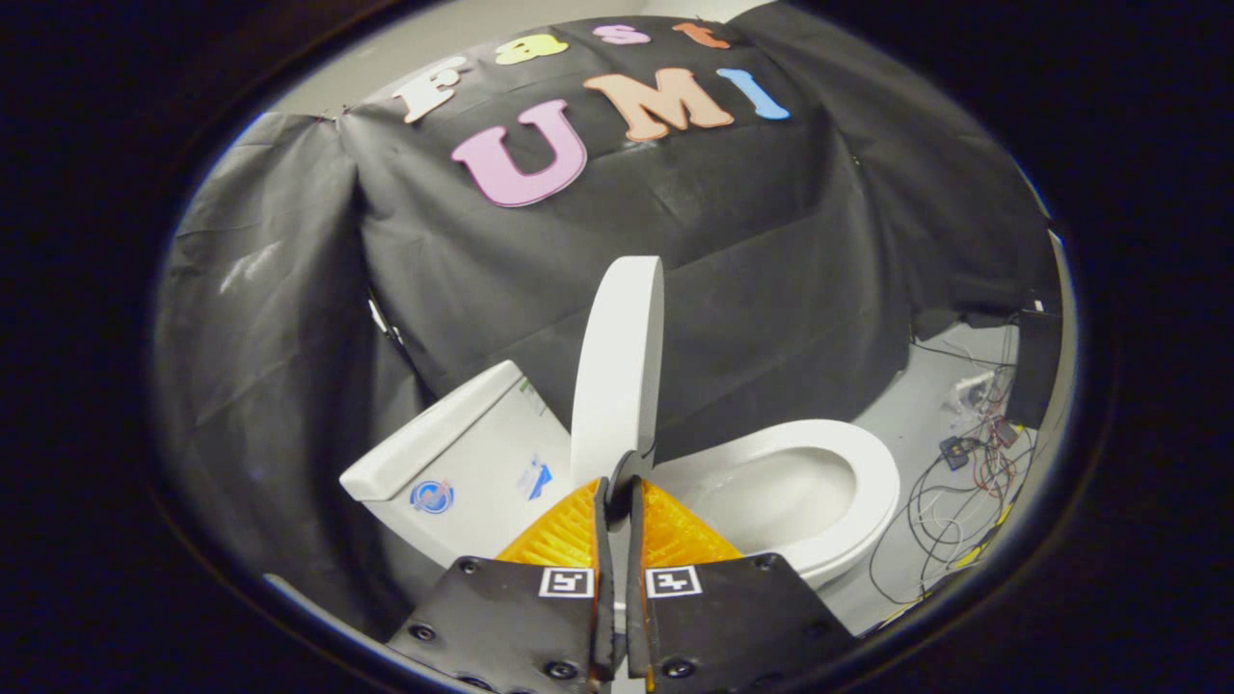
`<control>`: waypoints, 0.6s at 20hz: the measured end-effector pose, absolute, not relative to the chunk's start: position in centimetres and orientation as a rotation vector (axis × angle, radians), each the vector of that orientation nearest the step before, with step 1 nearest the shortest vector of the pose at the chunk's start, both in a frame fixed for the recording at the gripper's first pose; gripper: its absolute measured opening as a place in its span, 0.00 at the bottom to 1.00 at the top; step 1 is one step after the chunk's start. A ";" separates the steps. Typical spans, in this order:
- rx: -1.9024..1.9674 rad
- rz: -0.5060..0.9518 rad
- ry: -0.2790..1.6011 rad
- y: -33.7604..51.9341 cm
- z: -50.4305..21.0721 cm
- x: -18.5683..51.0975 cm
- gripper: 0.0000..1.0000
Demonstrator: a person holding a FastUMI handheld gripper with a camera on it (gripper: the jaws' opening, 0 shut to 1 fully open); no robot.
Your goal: Open the toilet lid.
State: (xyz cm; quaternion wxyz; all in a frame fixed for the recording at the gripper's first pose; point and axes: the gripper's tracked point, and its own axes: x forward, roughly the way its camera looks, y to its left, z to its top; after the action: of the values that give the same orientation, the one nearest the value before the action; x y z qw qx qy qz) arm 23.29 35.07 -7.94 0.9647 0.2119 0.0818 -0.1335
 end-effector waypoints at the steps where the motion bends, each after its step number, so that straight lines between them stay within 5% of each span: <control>1: 0.414 -0.255 0.163 35.7 -7.4 23.7 0.06; 12: 0.285 -0.113 0.162 42.5 -5.5 27.5 0.06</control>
State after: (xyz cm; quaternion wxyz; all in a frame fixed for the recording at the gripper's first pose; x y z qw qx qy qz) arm 27.51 42.49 -5.53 0.9850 0.1418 0.0808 -0.0563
